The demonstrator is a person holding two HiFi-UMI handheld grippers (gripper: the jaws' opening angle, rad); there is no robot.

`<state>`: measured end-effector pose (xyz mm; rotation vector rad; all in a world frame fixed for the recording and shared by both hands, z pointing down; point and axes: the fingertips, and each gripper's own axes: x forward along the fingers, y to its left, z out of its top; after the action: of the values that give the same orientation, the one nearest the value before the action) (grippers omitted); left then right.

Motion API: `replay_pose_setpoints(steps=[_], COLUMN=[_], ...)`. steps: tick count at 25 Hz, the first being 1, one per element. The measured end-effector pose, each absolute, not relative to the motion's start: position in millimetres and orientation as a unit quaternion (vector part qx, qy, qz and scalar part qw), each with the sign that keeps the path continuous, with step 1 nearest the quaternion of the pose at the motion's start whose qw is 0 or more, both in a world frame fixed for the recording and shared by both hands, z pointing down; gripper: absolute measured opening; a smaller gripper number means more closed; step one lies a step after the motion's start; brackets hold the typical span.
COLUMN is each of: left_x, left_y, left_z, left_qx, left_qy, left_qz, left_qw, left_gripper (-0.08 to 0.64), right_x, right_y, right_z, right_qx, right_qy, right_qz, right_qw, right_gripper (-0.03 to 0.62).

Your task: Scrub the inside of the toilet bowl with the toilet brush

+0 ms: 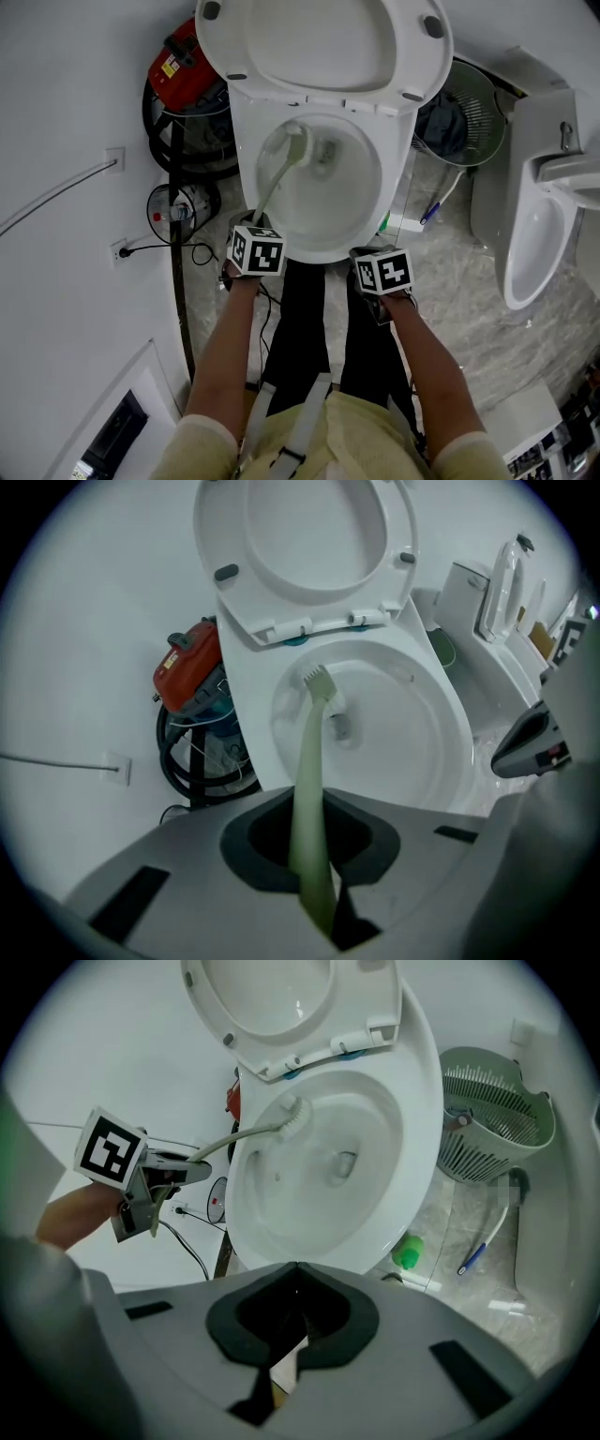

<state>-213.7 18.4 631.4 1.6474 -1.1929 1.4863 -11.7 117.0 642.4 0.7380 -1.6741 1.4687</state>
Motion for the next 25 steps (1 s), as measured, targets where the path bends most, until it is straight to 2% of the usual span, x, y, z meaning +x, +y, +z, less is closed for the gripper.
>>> replay_pose_setpoints(steps=[9, 16, 25], left_x=[-166.3, -124.4, -109.6], left_y=[-5.7, -1.0, 42.4], left_z=[640.2, 638.0, 637.6], left_qx=[0.650, 0.689, 0.716], left_qy=[-0.417, -0.344, -0.221], left_qz=[0.557, 0.582, 0.629], left_qw=[0.306, 0.260, 0.207], left_gripper=[0.040, 0.040, 0.040], right_x=[0.8, 12.1, 24.2], right_y=[119.6, 118.2, 119.2], right_z=[641.3, 639.4, 635.5], right_qx=[0.299, 0.307, 0.311], right_qy=[-0.652, -0.650, -0.649], right_qz=[0.587, 0.590, 0.591], right_qw=[0.376, 0.367, 0.364], right_gripper=[0.015, 0.015, 0.015])
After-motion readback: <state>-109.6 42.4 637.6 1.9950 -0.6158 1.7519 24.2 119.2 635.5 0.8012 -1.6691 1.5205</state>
